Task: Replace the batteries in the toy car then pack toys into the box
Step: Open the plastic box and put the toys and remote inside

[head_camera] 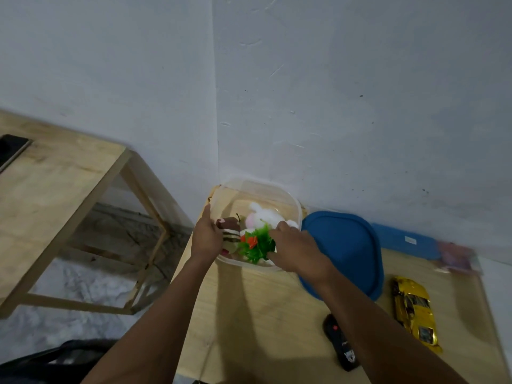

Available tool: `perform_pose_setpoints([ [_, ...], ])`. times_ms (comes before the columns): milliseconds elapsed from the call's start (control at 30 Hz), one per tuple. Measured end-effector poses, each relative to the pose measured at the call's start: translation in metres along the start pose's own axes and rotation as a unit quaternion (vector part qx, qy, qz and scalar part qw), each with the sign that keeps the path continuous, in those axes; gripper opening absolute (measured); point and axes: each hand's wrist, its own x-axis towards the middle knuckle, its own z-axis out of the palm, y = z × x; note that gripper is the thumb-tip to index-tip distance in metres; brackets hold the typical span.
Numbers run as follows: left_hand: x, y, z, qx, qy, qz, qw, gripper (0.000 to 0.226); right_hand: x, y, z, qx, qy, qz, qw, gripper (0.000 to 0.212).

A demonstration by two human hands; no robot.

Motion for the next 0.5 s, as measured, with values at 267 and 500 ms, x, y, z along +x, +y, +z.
perform_pose_setpoints([
  [267,0.003,-0.004,0.001,0.001,0.002,0.009,1.000,0.053,0.004,-0.021,0.031,0.163,0.047,0.083,0.982,0.020],
  [500,0.001,-0.001,0.000,0.009,-0.001,0.000,1.000,0.054,0.000,-0.005,0.014,0.225,0.020,0.082,0.971,0.033],
])
